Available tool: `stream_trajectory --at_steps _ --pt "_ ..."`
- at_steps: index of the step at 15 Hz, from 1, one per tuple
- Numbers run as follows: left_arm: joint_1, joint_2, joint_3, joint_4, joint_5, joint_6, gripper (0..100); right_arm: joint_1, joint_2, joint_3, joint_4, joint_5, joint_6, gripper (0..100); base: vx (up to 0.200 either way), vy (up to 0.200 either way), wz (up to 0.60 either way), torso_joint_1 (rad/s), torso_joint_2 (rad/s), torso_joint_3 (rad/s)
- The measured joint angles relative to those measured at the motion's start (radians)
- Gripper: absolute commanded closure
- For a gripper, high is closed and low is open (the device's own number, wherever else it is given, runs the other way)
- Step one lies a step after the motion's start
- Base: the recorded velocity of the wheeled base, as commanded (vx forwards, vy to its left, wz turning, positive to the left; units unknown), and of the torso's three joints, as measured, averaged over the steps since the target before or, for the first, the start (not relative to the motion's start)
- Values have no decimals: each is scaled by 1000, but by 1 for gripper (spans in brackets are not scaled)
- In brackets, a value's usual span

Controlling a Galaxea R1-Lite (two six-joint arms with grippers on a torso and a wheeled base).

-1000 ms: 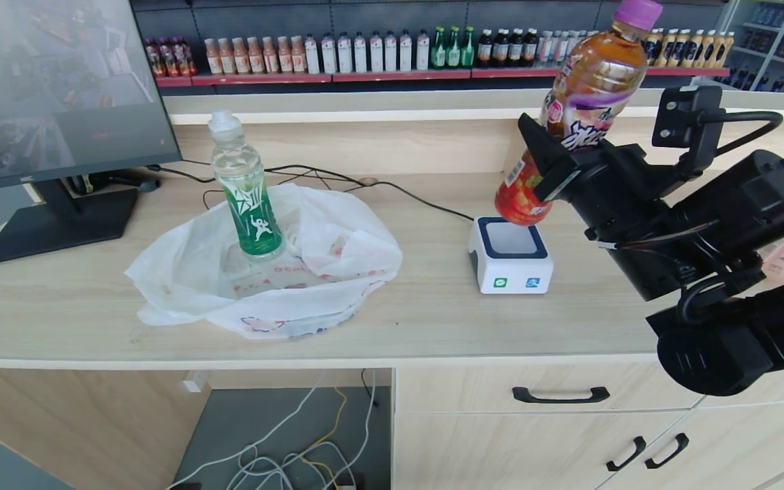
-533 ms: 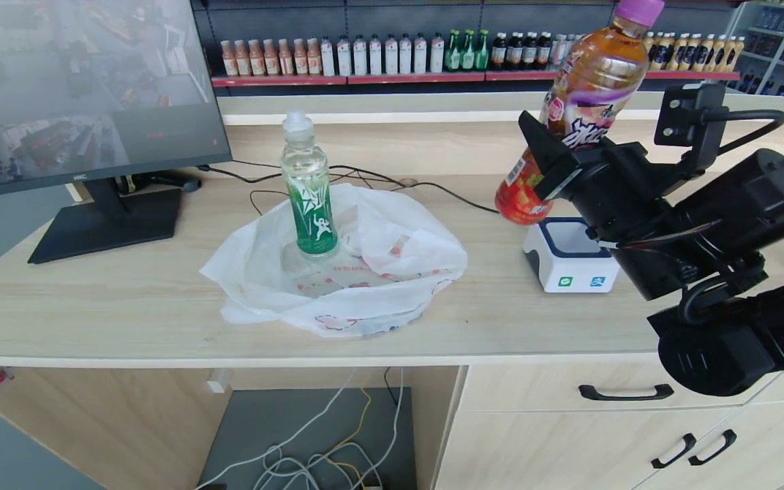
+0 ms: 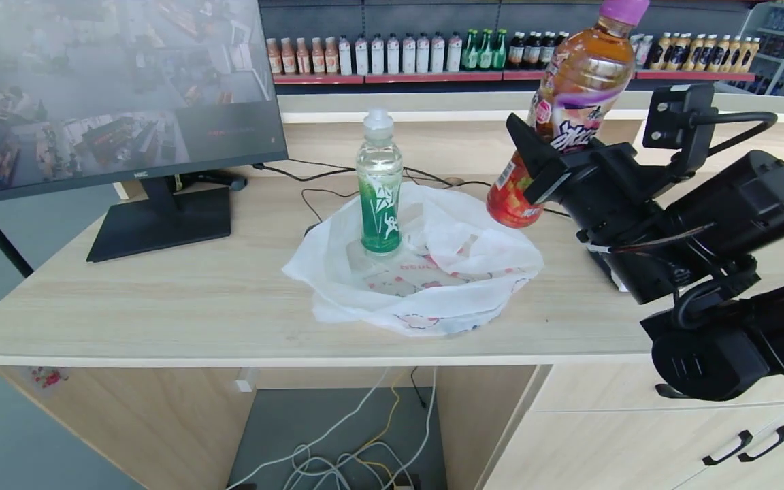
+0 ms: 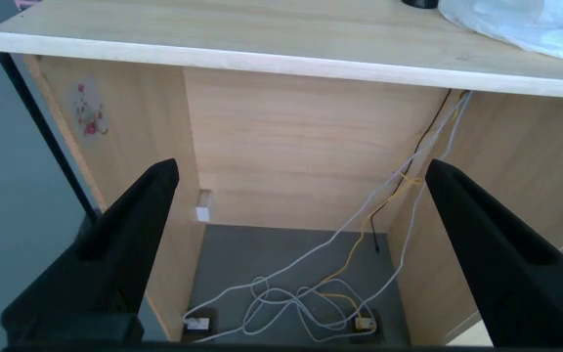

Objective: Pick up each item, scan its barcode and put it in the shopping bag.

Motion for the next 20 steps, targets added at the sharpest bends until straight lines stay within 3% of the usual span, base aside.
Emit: stream_trajectory --at_steps 8,20 --pt "0 0 0 0 0 0 0 51 12 -114 234 -9 -7 100 0 0 0 0 0 0" --pt "1 0 0 0 0 -3 0 46 169 -181 250 -43 -24 100 0 0 0 0 0 0"
